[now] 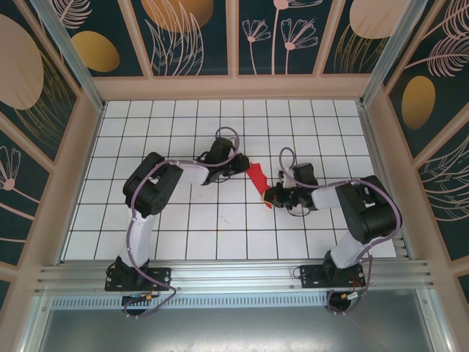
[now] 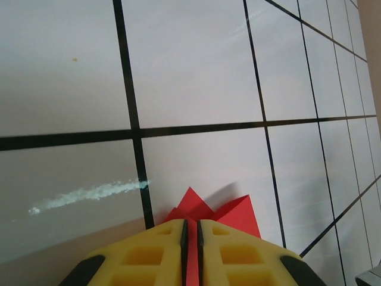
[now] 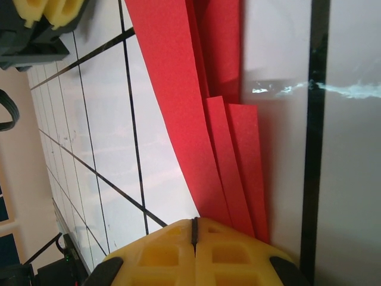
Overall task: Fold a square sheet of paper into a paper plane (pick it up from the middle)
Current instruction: Fold the wing for the fifth time at the center of the table, then move the paper plane to the center of the table.
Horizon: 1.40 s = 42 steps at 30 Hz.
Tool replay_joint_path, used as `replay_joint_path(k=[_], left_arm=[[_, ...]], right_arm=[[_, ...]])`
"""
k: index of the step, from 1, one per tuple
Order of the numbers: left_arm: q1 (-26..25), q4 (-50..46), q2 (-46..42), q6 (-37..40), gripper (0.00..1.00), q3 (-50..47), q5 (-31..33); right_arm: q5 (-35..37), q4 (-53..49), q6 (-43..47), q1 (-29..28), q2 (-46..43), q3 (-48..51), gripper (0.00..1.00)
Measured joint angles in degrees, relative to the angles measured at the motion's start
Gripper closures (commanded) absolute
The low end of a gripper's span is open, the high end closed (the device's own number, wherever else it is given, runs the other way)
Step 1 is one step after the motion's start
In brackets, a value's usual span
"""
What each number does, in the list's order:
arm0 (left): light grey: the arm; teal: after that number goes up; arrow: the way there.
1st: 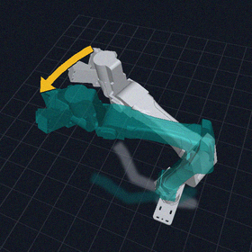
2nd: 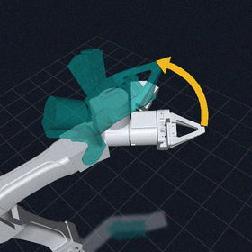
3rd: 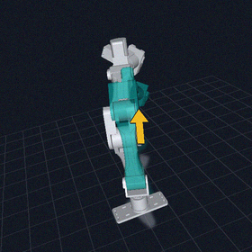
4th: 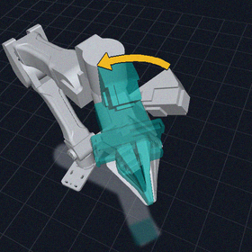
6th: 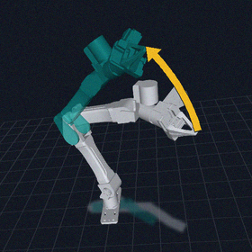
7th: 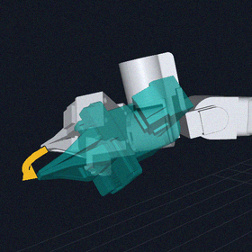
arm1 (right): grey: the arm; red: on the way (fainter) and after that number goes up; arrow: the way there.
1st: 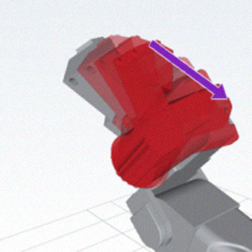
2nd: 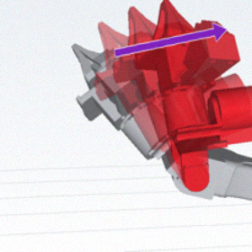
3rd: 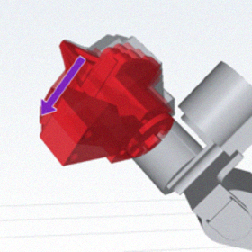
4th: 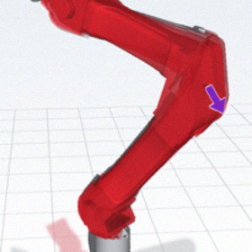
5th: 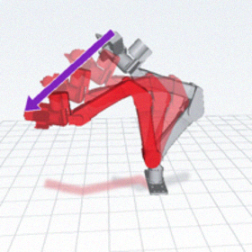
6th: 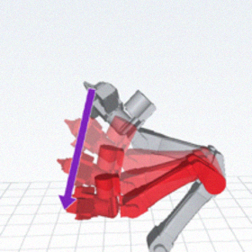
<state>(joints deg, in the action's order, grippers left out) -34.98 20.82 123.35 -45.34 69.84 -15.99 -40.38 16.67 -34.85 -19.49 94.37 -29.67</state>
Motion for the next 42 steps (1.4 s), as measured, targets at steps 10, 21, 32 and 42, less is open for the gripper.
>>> replay_joint_path(k=[10,21,32,42], left_arm=[[1.9,-5.0,-7.0,3.5,0.69,-1.6,2.2],[1.9,-2.5,-21.0,0.9,0.6,-15.7,2.1],[1.9,-1.3,-21.1,-1.0,0.6,-19.2,0.8],[1.9,-1.3,-21.1,-1.3,0.59,-19.2,0.8]], right_arm=[[2.9,-11.4,0.7,-2.7,-11.5,-5.6,0.64],[14.8,-18.6,5.8,0.2,-12.7,-11.9,0.55],[16.6,-20.8,9.3,-1.7,-2.6,-15.1,0.55],[16.6,-21.5,10.6,-5.7,0.0,-17.6,0.63]])
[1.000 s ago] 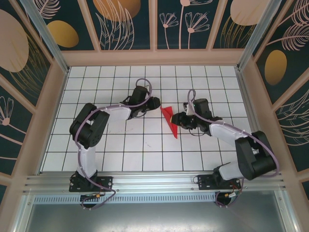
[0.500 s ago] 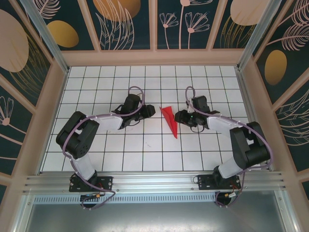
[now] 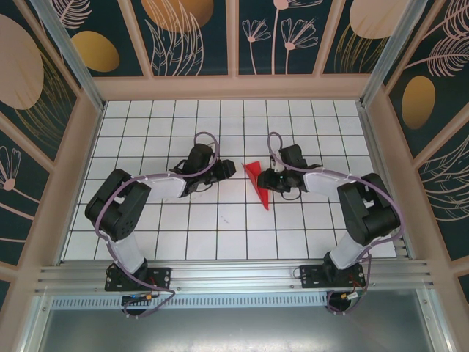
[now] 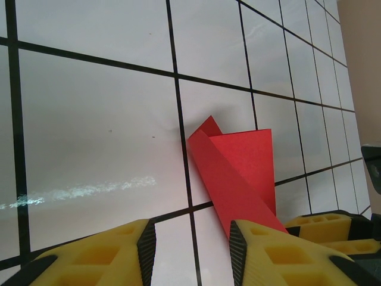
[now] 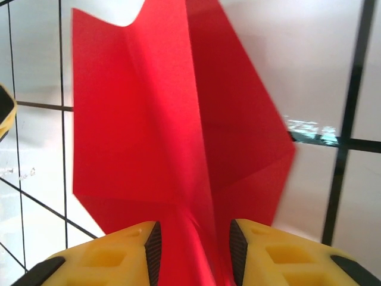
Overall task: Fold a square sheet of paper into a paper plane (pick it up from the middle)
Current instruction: Move the paper plane to the center of the table.
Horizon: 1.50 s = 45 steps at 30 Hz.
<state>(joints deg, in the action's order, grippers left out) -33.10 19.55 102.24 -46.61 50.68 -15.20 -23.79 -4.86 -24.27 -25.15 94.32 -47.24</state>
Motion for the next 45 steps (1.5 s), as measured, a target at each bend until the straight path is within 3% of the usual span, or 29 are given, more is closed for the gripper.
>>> replay_joint_path(k=[6,10,18,20,24,30,36,45], left_arm=[[0.0,0.0,-0.5,0.0,0.59,-0.3,0.8],[0.0,-0.1,-3.2,-0.2,0.59,-1.6,2.8],[0.0,-0.7,-10.4,-0.7,0.58,-4.7,9.5],[0.0,-1.4,-12.5,-1.3,0.58,-5.9,12.2],[0.0,-2.4,-17.2,-2.3,0.58,-9.0,17.0],[0.0,-3.4,-22.4,-2.6,0.57,-12.5,21.8],[0.0,-3.7,-23.3,-2.6,0.57,-13.7,22.3],[0.0,-3.7,-23.3,-2.8,0.55,-14.1,22.1]], right_arm=[[4.8,-3.3,0.0,-4.8,2.6,-4.5,0.67],[12.2,-8.2,-0.2,-9.7,6.8,-10.4,0.7],[28.1,-20.1,-3.2,-19.5,16.7,-25.4,0.96],[31.4,-22.7,-4.3,-21.1,18.0,-28.6,0.97],[35.3,-25.9,-6.3,-22.5,18.7,-33.4,0.97],[36.4,-26.8,-8.3,-22.3,21.6,-35.4,0.87],[35.3,-26.8,-9.3,-22.1,23.9,-35.4,0.69],[34.2,-26.6,-9.3,-21.8,24.5,-35.4,0.7]])
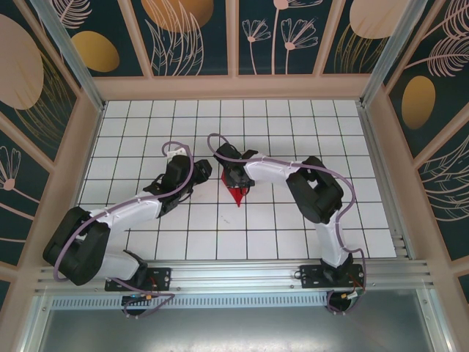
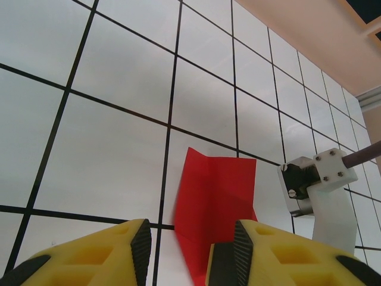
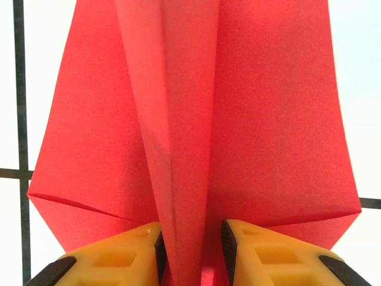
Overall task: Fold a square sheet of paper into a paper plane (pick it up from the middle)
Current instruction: Move the paper plane to the center of the table.
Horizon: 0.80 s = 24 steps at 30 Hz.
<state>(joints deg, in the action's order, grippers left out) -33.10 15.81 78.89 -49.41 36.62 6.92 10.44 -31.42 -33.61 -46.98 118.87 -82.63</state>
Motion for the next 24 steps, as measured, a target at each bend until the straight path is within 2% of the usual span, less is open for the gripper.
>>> replay_joint_path(k=[3,8,11,18,24], left_arm=[[0.0,0.0,0.0,0.0,0.55,0.0,0.0],[0.0,0.2,0.0,-0.2,0.55,-0.5,-0.1],[0.0,0.2,-0.5,-0.4,0.55,-0.9,-0.3],[0.0,0.2,-2.2,-0.6,0.54,-1.1,-0.4],[0.0,0.2,-4.3,-0.7,0.54,-1.8,-0.4]], right_arm=[[-0.2,0.8,-0.1,0.0,0.2,0.2,0.77],[-0.4,1.6,-0.2,0.0,0.2,0.4,0.81],[-0.6,1.4,-0.3,0.0,0.1,0.0,0.88],[-0.4,0.0,0.0,0.1,0.7,-1.4,0.9],[-0.4,-0.3,-0.2,0.1,1.0,-1.7,0.85]])
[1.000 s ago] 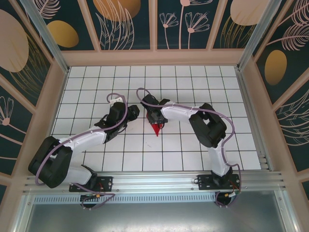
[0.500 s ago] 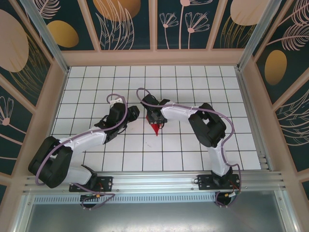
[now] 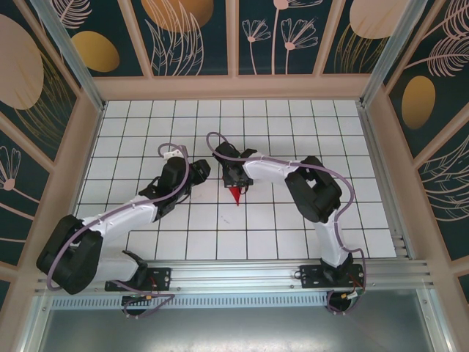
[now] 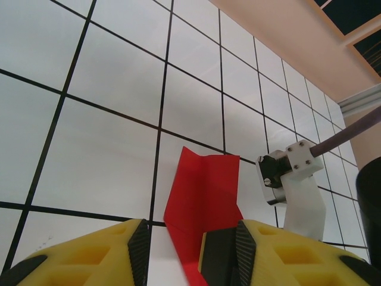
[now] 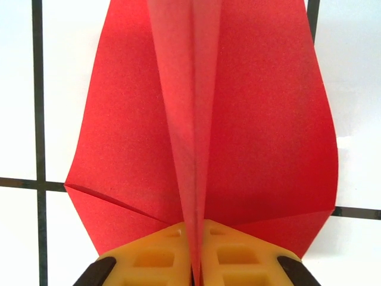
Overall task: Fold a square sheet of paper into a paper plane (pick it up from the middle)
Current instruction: Move the paper plane to the center of the table.
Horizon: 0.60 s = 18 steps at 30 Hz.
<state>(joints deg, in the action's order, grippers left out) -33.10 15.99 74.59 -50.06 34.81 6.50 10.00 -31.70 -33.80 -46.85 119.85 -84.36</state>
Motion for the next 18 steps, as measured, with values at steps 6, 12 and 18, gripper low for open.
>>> replay_joint_path(k=[6,12,18], left_arm=[[0.0,-0.4,-1.1,0.0,0.53,0.0,0.0],[0.0,-0.9,-3.0,0.0,0.53,0.0,0.1],[0.0,-1.3,-3.9,0.1,0.51,-0.3,0.7]], right_arm=[[0.0,-1.8,0.6,0.6,0.3,-1.3,0.68],[0.0,-3.1,0.9,1.2,0.0,-2.8,0.53],[0.7,-4.6,1.1,1.2,-3.0,-4.2,0.46]])
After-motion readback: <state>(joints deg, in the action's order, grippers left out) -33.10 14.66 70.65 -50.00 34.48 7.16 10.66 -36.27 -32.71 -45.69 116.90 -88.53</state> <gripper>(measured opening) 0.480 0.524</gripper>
